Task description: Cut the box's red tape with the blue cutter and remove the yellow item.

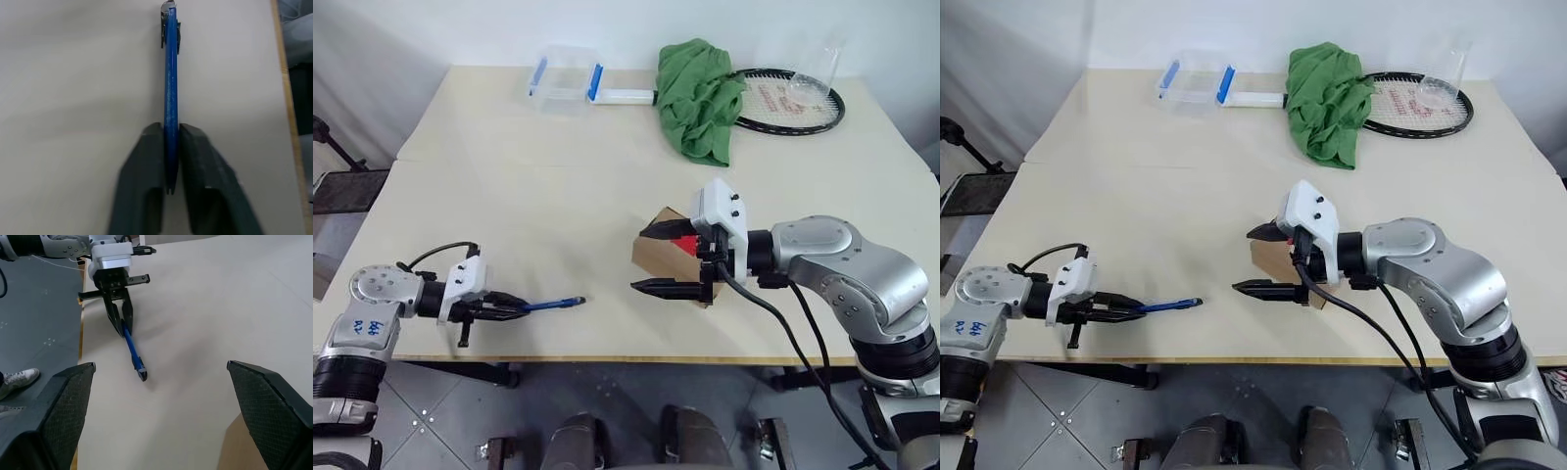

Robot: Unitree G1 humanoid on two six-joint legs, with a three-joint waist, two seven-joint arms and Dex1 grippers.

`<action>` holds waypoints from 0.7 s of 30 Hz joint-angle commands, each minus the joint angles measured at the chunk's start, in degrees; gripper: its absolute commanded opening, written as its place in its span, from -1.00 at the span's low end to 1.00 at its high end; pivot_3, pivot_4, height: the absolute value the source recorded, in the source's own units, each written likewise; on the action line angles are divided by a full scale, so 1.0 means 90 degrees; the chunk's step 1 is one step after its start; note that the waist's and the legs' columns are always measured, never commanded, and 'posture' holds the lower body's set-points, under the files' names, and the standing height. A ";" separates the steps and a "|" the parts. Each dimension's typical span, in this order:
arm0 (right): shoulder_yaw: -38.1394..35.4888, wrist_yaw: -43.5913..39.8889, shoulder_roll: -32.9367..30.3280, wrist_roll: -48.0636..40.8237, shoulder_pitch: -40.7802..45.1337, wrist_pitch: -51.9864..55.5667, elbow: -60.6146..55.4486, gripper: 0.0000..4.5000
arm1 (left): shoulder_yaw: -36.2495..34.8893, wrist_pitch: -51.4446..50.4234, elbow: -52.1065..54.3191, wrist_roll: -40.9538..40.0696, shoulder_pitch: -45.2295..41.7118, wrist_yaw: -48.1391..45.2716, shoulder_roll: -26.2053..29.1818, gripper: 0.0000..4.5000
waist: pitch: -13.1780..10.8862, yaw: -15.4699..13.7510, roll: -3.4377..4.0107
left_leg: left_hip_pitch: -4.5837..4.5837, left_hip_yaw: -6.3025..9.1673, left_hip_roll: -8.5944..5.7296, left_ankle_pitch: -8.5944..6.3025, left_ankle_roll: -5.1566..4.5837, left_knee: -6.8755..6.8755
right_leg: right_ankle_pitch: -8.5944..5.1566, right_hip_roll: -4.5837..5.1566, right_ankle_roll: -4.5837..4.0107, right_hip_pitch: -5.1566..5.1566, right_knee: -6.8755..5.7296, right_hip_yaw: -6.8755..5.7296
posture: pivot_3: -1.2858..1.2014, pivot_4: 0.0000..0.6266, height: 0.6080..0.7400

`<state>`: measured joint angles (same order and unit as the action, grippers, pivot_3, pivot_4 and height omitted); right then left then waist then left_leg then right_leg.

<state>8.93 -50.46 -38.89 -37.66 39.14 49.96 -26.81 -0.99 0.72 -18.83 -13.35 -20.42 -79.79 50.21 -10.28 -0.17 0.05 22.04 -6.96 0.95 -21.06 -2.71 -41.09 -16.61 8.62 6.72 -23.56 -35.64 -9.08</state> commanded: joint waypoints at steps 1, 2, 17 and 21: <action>-0.0033 -0.0041 0.0035 0.0025 0.0090 -0.0112 -0.0083 1.00 | 0.0096 -0.0199 -0.0190 0.0130 0.0038 0.0117 -0.0005 -0.22 | 0.0001 0.0005 0.0001 | -0.0001 0.0000 0.0002 0.0002 0.0001 0.0000 | 0.0000 0.0000 0.0000 0.0000 0.0000 0.0000 | 0.03 -0.52 1.00; -0.0042 -0.0039 0.0031 0.0021 0.0078 -0.0105 -0.0102 1.00 | 0.0084 -0.0171 -0.0158 0.0119 0.0061 0.0104 0.0007 -0.10 | 0.0001 0.0005 0.0002 | -0.0001 0.0000 0.0005 0.0004 0.0001 0.0000 | 0.0000 0.0000 0.0000 0.0000 0.0000 0.0000 | 0.03 -0.52 1.00; -0.0190 -0.0010 -0.0054 0.0109 0.0004 -0.0075 -0.0124 1.00 | 0.0553 0.0835 -0.0759 0.0785 -0.0091 0.0236 0.0132 0.99 | 0.0011 0.0029 0.0018 | -0.0001 -0.0001 0.0003 0.0008 0.0001 0.0002 | 0.0000 0.0001 0.0000 -0.0001 -0.0001 0.0000 | 0.03 -0.52 1.00; -0.0212 0.0002 -0.0079 0.0100 -0.0018 -0.0048 -0.0154 1.00 | 0.0678 0.0760 -0.0550 0.0852 0.0004 0.0286 0.0165 0.99 | 0.0023 0.0041 0.0038 | -0.0007 -0.0005 0.0004 0.0008 0.0001 0.0006 | 0.0000 0.0001 0.0000 0.0000 -0.0001 0.0002 | 0.03 -0.52 1.00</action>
<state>8.64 -50.44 -38.92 -36.43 39.07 49.99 -26.59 1.73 8.11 -22.82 -10.83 -23.02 -78.11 51.07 -10.07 0.19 0.40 21.97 -7.01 1.00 -20.99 -2.70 -41.03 -16.61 8.63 6.72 -23.57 -35.65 -9.06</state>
